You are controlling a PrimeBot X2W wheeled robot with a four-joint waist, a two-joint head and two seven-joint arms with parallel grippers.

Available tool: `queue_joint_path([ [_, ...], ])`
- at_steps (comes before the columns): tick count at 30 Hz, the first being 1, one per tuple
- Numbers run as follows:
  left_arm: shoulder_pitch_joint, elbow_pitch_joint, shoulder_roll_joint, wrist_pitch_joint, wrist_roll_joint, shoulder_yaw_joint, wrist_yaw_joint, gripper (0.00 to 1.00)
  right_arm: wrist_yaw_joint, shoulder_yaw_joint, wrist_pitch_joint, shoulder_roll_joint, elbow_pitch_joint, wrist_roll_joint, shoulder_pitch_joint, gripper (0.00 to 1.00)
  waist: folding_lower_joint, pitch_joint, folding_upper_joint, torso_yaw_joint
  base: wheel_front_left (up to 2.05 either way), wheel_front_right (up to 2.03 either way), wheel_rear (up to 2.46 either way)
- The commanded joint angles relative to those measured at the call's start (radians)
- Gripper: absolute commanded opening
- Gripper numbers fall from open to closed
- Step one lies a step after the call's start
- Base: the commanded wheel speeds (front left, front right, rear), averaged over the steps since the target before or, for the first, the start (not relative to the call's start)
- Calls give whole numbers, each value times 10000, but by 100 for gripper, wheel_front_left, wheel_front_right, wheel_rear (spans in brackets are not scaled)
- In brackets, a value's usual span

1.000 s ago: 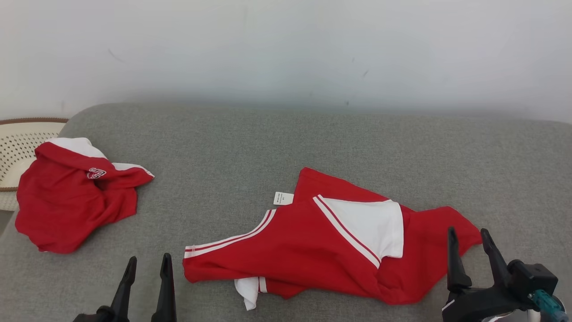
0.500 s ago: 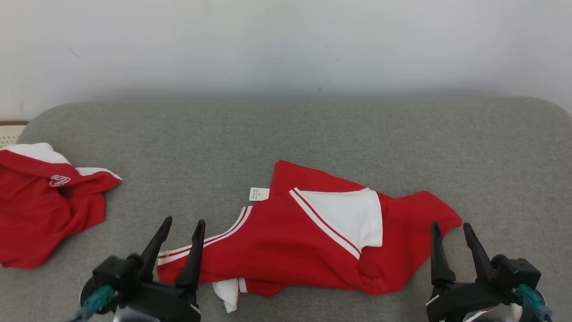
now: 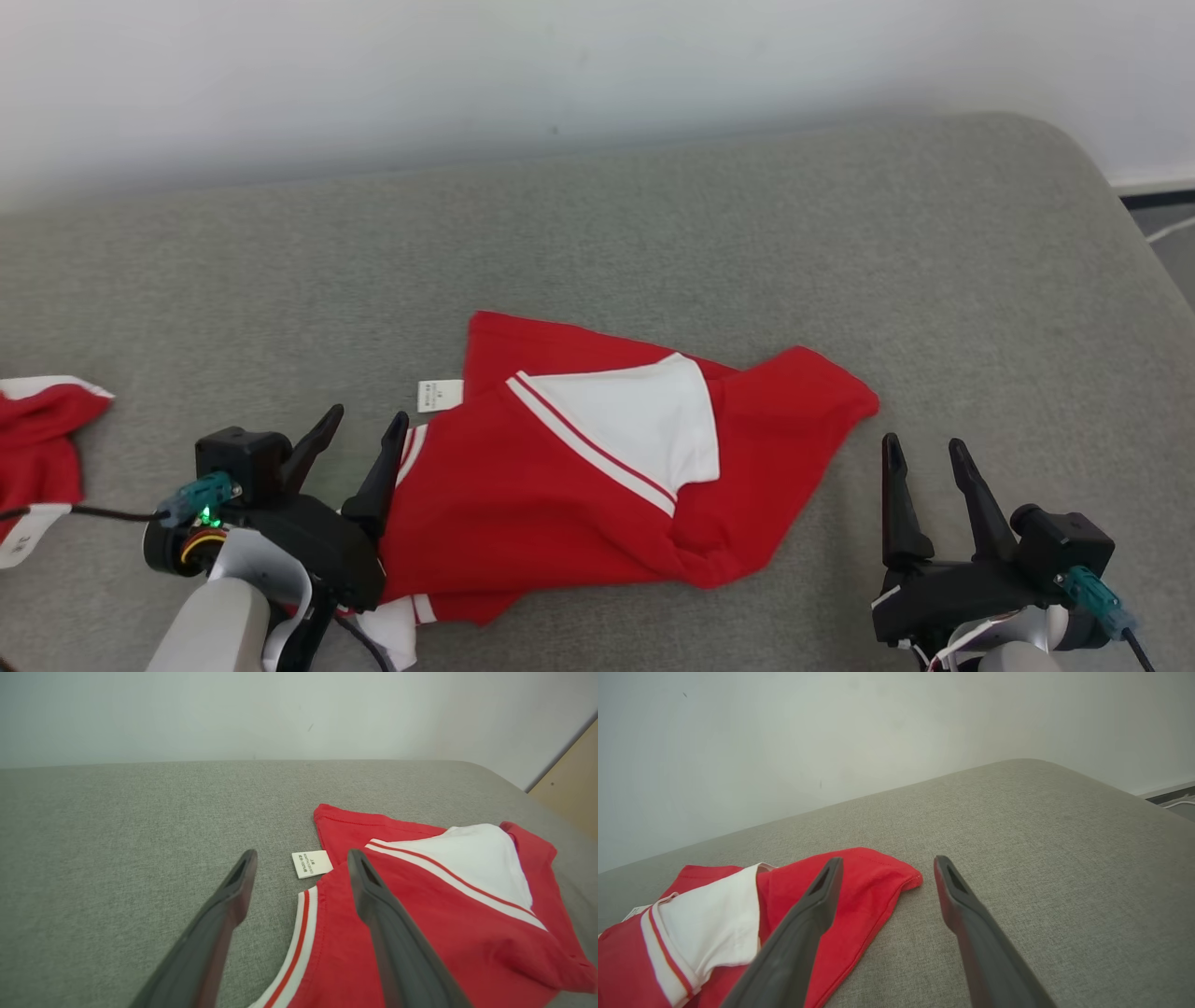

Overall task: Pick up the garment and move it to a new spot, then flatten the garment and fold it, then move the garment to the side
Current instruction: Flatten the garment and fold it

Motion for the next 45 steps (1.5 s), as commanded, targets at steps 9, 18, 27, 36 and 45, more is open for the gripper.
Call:
queue_joint_path([
  [9, -817, 1624, 7, 25, -151, -275, -38, 100, 8, -36, -64, 59, -70, 60, -145, 100, -1, 608, -1, -795, 0, 0, 0],
  [18, -1144, 2501, -50, -101, -197, -583, -50, 100, 8, -111, -66, 71, -86, -41, -136, 100, -1, 544, -1, -764, 0, 0, 0],
  [27, -1435, 2691, -30, -829, -360, -1002, -68, 0, 8, -81, -67, 70, -119, -119, -123, 100, -1, 465, -1, -627, 0, 0, 0],
  [36, -1872, 2093, 270, -2257, -133, -830, 103, 0, 8, -126, -66, 70, -8, -181, 140, 100, -1, 8, -1, -207, 0, 0, 0],
  [45, -1282, -248, 695, -2172, -364, -798, 60, 0, 8, -63, -66, 66, 127, -137, 461, 100, -1, -695, -1, 480, 0, 0, 0],
])
